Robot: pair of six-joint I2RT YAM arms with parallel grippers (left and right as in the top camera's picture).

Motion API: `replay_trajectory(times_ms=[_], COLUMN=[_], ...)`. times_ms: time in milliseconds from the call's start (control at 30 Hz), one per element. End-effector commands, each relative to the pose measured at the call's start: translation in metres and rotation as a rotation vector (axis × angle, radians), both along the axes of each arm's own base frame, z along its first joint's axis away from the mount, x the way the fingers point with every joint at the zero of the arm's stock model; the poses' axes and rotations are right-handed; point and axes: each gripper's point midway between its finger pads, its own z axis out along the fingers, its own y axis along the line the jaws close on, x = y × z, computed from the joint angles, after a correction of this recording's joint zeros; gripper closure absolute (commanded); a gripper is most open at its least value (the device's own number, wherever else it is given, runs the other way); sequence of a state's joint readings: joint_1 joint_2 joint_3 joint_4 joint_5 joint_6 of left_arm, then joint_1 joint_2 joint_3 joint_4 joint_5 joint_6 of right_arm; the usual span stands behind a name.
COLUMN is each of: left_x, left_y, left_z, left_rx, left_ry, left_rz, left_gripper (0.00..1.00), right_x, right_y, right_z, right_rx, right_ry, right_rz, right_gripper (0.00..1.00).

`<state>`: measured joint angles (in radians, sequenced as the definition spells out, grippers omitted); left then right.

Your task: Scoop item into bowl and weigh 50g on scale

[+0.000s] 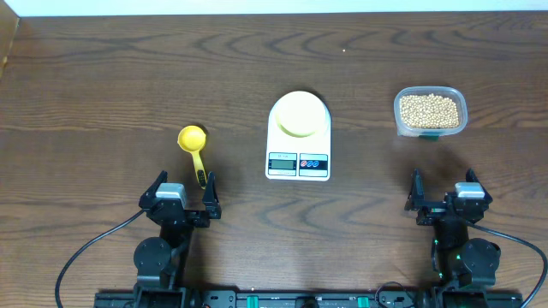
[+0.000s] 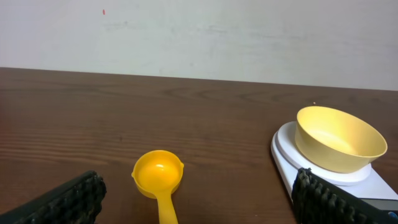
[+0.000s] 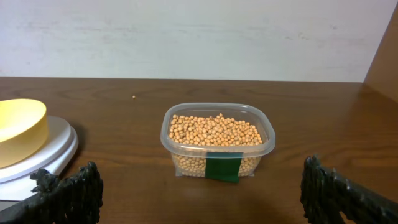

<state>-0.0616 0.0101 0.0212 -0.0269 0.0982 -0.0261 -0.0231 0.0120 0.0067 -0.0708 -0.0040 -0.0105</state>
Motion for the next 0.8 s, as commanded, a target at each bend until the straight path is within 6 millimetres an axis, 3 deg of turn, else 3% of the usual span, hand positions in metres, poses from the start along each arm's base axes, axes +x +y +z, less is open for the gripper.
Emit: replay_trajectory(times_ms=[0, 767], left_x=[0.000, -0.003], left_y=[0.000, 0.000], left_z=[-0.011, 0.029], left_rx=[0.003, -0.002], left_ry=[0.027, -0.066], left_rz=[-0.001, -0.001], left_gripper=[0.02, 0.02], right_x=[0.000, 0.000], right_y=[-0.002, -0.002], right_z=[0.000, 0.000], right_rx=[0.013, 0.013], right_ry=[0.000, 0.000], right_rz=[-0.007, -0.007], right_gripper=[0.01, 0.01])
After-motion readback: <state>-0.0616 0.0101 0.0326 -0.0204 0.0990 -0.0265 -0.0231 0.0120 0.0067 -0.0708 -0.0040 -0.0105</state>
